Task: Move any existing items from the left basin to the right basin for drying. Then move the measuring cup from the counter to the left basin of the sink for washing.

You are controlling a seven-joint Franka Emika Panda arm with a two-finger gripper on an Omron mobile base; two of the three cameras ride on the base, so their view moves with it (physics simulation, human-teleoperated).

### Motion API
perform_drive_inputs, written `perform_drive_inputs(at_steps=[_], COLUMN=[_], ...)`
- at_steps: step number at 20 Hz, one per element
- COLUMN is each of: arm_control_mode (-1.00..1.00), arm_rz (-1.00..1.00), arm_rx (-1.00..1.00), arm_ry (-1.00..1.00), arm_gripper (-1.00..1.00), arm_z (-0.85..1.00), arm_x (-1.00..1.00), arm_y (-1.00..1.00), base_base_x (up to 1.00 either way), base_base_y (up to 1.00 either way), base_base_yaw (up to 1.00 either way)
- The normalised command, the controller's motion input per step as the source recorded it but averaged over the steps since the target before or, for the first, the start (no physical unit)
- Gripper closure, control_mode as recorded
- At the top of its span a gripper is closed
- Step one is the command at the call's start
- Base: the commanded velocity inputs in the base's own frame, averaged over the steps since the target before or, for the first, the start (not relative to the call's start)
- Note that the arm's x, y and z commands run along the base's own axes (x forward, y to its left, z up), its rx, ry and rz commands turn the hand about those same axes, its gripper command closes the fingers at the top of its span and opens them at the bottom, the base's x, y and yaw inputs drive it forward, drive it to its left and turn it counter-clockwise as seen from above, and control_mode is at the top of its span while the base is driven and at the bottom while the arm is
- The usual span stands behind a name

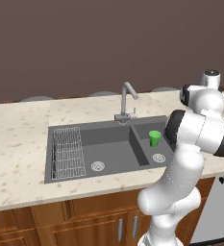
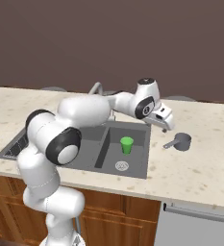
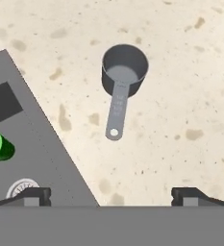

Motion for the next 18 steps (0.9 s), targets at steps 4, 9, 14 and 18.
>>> perform_drive_inputs(at_steps=[4, 9, 14, 18], arm_control_mode=[-1.0, -1.0, -1.0, -1.0], arm_rz=[0.0, 0.0, -0.02, -0.03], arm_rx=[0.0, 0.0, 0.0, 0.0], arm_ry=[0.0, 0.0, 0.0, 0.0], arm_gripper=[-1.0, -1.0, -1.0, -1.0], arm_z=[-0.42, -0.43, -0.39, -0.36], arm_x=[0.24, 0.14, 0.13, 0.16], arm_y=[-0.27, -0.28, -0.19, -0.08], base_base_x=[0.0, 0.0, 0.0, 0.0], base_base_y=[0.0, 0.0, 0.0, 0.0], base_base_yaw=[0.0, 0.0, 0.0, 0.0])
